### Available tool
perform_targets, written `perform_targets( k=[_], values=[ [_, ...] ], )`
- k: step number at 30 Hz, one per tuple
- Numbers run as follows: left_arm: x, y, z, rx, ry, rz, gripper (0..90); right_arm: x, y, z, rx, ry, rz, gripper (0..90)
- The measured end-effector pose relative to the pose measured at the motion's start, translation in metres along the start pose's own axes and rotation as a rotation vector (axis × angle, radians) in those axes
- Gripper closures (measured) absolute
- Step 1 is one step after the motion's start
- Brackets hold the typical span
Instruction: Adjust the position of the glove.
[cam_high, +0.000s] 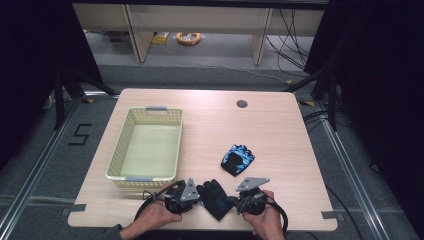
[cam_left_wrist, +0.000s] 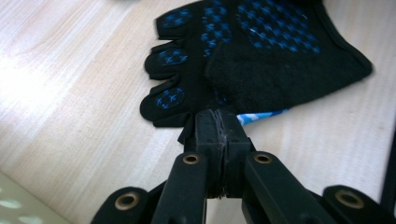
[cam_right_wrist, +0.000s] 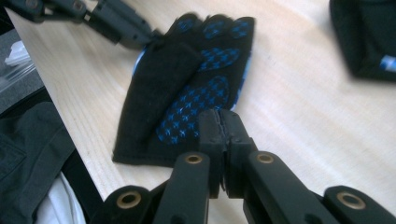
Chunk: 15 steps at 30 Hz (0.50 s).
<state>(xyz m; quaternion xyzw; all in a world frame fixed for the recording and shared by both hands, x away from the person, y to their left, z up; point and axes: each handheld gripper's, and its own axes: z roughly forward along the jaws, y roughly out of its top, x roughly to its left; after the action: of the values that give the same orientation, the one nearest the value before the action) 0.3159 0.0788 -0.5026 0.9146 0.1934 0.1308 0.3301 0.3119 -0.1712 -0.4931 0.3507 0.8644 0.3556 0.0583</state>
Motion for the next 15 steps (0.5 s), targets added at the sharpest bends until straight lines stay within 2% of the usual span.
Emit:
perform_targets(
  k=[2,3,4,6,7,8,9,10,11,14,15],
  values=[
    [-0.005,0.000,-0.003,-0.011,0.001,-0.006,88.2,-0.004,0.005,-0.001,0.000,-0.010,-0.033,89.2],
    [-0.007,0.000,-0.003,-0.020,-0.010,-0.007,88.2,-0.005,0.009,-0.003,0.023,-0.012,-0.031,89.2],
    [-0.009,0.000,-0.005,-0.027,-0.015,-0.010,88.2,-0.007,0.010,-0.001,0.012,-0.019,-0.045,89.2],
    [-0.011,0.000,-0.007,-0.027,-0.015,0.001,88.3,-0.012,0.017,-0.001,0.032,-0.012,-0.065,89.2],
    [-0.014,0.001,-0.009,-0.037,-0.026,-0.008,88.3,-0.011,0.019,-0.001,0.045,0.007,-0.040,89.2],
    [-0.015,0.001,-0.010,-0.044,-0.027,-0.001,88.4,-0.017,0.023,0.000,0.038,-0.005,-0.098,89.3],
    [-0.018,0.001,-0.011,-0.045,-0.038,-0.010,88.4,-0.017,0.025,0.002,0.050,0.012,-0.075,89.2],
    [-0.018,0.001,-0.011,-0.046,-0.040,-0.003,88.4,-0.021,0.029,0.002,0.068,0.007,-0.110,89.2],
    [-0.019,0.002,-0.011,-0.045,-0.052,-0.012,88.4,-0.024,0.032,0.004,0.068,0.017,-0.117,89.2],
    [-0.020,0.000,-0.009,-0.030,-0.056,-0.002,88.3,-0.029,0.042,0.013,0.097,0.034,-0.142,89.2],
    [-0.021,-0.001,-0.007,-0.037,-0.049,-0.016,88.3,-0.030,0.045,0.016,0.113,0.037,-0.160,89.2]
  ],
)
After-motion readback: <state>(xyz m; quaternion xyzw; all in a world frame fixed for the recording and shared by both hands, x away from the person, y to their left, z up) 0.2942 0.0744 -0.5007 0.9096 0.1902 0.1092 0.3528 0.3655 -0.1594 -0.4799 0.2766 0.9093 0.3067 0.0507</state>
